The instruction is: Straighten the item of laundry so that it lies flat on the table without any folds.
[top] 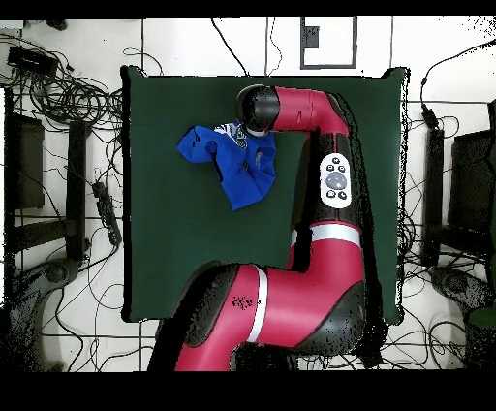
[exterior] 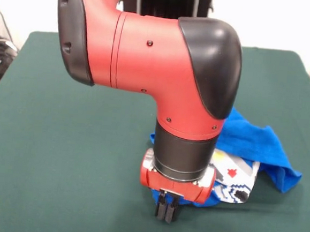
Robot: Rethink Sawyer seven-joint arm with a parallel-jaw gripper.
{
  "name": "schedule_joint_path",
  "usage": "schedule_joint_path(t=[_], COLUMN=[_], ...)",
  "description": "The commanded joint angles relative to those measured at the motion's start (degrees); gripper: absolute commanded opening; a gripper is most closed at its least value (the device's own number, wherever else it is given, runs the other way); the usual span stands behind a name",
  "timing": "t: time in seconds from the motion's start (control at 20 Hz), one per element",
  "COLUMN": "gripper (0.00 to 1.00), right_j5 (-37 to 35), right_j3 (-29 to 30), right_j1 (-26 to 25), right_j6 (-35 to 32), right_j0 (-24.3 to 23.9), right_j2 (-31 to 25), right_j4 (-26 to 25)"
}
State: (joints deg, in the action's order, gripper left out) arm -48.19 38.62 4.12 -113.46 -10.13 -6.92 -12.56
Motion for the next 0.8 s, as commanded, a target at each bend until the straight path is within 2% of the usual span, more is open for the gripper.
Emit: schedule_joint_path(t=[0.05,0.2,0.4,0.65,0.8], gripper=[0.0,0.0,0.0,0.0,0.0], right_j5=[-1.5,-5.8,-10.3,-12.2,-16.0], right_j3=[5.1,1.1,-3.0,-3.4,-3.7], right_j1=[4.7,5.5,5.3,6.4,7.6], right_j6=[24.1,18.7,16.7,15.8,15.7], right_j0=[-0.5,2.0,3.3,3.9,4.6], right_j2=[-4.2,-3.0,-3.6,-4.0,-3.9], right_j4=[-5.5,-5.3,-6.0,-6.1,-5.5])
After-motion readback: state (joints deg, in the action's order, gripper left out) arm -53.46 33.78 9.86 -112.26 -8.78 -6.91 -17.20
